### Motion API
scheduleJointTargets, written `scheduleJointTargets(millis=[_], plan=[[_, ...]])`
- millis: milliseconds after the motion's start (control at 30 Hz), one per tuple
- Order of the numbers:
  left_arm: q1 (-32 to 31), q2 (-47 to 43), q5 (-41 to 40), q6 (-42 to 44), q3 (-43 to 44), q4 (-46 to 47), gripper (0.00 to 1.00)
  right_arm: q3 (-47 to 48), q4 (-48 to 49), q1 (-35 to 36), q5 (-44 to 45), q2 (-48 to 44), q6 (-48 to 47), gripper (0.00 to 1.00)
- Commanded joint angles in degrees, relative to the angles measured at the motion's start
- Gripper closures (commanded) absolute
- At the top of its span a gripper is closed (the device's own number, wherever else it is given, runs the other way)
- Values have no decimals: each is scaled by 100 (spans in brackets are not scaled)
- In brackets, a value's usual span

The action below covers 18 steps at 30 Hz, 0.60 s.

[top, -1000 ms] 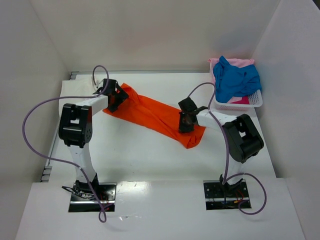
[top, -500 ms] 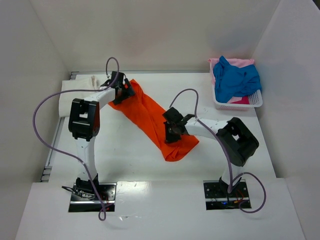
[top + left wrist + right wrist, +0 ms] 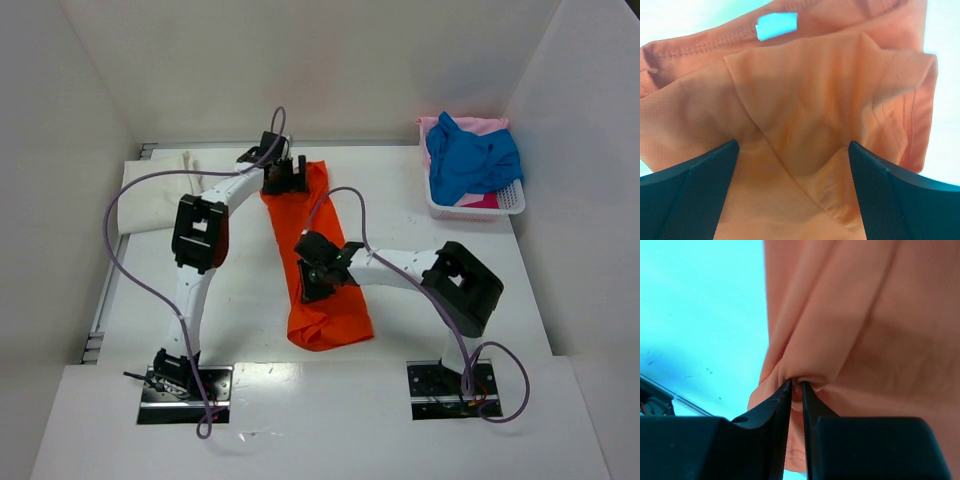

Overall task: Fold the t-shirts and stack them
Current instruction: Rotate the tshirt 90 degrees

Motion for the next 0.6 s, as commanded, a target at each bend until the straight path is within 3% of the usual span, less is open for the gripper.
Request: scheduleJointTargets(millis=[0, 67, 300, 467, 567], plan=[[-155, 172, 574, 386, 326, -299, 0, 218, 154, 48, 119, -168, 49, 81], [-179, 103, 594, 387, 413, -299, 0, 198, 154, 48, 212, -316, 49, 81], [31, -956, 257, 448, 335, -422, 0, 444, -549, -145, 1541, -1510, -4, 46], [84, -2405, 2, 527, -846, -410, 0, -57, -619, -1155, 1585, -2537, -170, 39], [84, -3081, 198, 341, -1918, -288, 0, -250, -672, -1334, 1530, -2586, -337, 34]])
